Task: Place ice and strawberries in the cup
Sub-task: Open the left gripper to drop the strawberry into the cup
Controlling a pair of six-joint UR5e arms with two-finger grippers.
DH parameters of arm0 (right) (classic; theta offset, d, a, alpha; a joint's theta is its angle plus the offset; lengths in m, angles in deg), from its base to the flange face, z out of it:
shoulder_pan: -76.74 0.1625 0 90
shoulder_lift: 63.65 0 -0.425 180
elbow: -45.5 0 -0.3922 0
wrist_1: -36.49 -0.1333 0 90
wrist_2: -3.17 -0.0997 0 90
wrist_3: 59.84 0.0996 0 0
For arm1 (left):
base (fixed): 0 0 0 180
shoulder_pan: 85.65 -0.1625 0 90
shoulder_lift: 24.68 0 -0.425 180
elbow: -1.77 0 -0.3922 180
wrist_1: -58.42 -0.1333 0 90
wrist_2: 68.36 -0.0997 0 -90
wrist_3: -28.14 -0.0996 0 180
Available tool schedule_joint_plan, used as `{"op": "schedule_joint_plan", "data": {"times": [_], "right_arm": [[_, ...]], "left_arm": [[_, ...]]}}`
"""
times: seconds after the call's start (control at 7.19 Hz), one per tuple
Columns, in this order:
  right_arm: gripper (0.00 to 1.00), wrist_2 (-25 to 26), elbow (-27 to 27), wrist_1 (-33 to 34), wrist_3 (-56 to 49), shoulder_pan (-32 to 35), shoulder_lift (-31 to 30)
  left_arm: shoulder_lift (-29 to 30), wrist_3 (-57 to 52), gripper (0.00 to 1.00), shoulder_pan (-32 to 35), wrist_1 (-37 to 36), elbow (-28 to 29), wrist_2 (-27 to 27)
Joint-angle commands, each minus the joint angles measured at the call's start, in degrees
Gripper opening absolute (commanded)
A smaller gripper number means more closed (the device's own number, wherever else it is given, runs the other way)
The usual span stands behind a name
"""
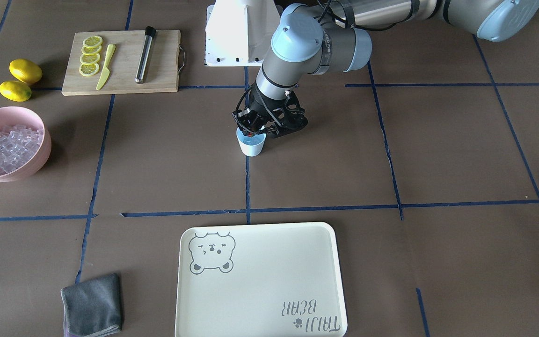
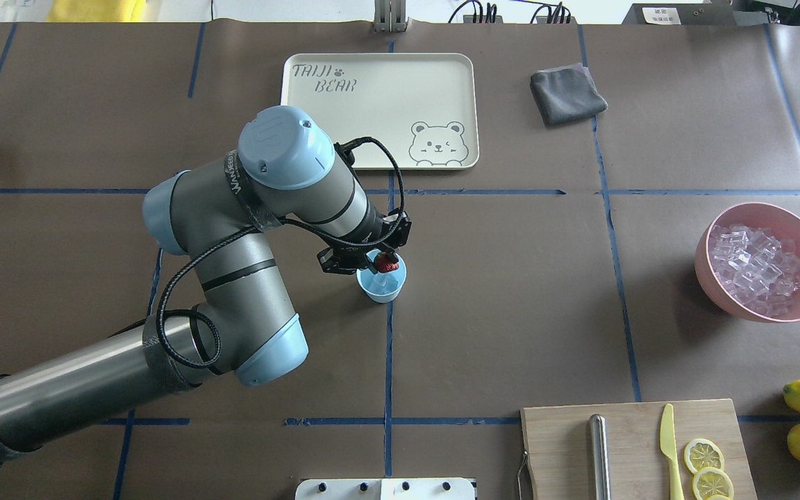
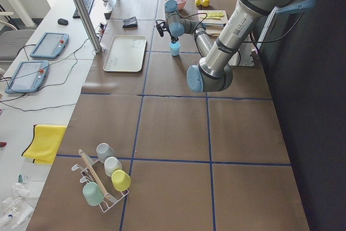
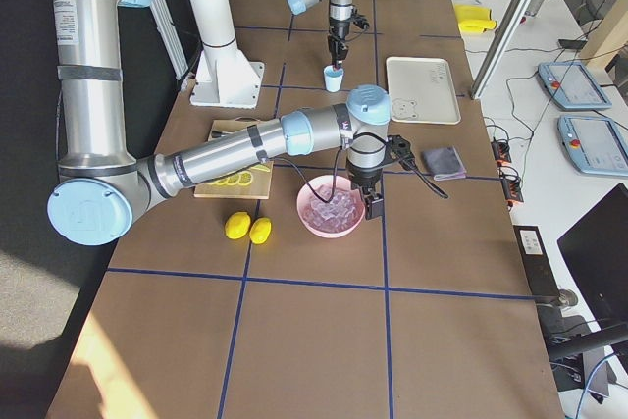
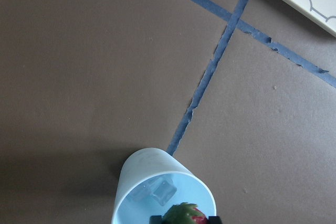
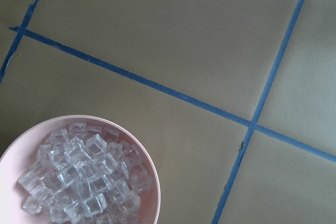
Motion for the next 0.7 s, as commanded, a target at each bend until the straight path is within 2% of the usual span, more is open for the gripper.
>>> {"op": "schedule_joint_plan", "data": {"times": [0.0,0.56], "right_arm": [[1.0,-0.01,0.0,0.0,0.02,0.0,-0.06],[1.0,0.08,0.09,0.0,0.02,0.0,0.11]], "left_arm": [[-0.1,0.06,0.99,-0.13,-0.2,-0.4,0.06],[-1.5,-0.2,1.0,-0.04,-0.73,-3.73,0.49]]}}
